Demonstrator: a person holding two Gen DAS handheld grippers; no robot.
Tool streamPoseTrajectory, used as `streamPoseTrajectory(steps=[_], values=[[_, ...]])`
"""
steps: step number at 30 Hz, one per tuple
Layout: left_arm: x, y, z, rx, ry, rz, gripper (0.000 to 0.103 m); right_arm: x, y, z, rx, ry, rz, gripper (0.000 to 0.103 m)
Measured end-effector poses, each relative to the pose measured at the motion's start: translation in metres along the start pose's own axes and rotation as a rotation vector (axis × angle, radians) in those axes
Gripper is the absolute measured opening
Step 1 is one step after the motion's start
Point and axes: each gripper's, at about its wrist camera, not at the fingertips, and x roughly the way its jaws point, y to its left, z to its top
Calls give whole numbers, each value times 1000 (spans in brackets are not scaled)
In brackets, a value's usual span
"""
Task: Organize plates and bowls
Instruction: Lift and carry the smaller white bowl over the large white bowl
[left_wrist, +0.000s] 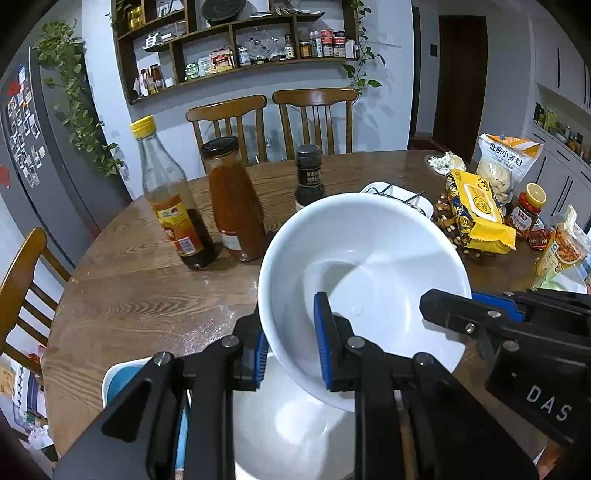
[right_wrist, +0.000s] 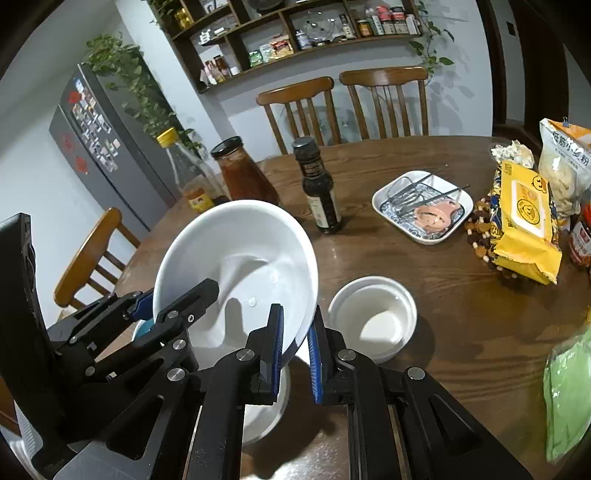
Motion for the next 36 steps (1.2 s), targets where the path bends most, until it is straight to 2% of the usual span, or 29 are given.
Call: streamPoseTrajectory(steps=[13,36], values=[[-6,18,-29,-28,54,7,21,6,23,-25,-12,59,19,15],[25,41,-65,-77,226,-16,21,41,31,-50,-12,191,17,15]])
